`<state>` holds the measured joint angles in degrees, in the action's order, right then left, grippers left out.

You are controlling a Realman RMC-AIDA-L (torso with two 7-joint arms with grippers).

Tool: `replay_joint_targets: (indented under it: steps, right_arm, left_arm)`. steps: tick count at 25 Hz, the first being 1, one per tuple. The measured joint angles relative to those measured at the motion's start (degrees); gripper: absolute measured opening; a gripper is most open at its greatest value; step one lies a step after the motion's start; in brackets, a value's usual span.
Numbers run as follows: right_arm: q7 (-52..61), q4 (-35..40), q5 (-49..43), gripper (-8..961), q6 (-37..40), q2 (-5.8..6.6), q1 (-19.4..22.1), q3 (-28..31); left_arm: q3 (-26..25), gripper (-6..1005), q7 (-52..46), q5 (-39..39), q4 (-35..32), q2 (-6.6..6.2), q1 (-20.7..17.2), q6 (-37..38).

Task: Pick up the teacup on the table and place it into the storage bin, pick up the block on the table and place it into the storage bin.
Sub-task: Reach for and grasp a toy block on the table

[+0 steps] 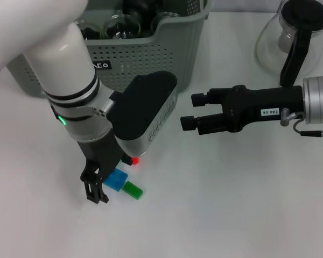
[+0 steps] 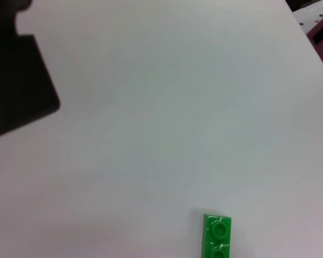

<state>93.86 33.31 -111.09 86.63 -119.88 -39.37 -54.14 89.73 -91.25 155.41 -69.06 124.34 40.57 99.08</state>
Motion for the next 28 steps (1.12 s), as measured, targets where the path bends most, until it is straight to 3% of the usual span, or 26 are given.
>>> replay_joint_targets:
  steps: [17, 28]
  right_arm:
    - [-0.08, 0.00, -0.18, 882, -0.56, 0.00, 0.26, 0.00]
    - [-0.09, 0.00, -0.15, 884, -0.67, 0.00, 0.26, 0.00]
  left_arm:
    - [1.29, 946, -0.47, -0.55, 1.46, 0.27, -0.67, -1.45]
    - [1.50, 844, -0.51, -0.55, 2.28, 0.29, -0.67, -3.35]
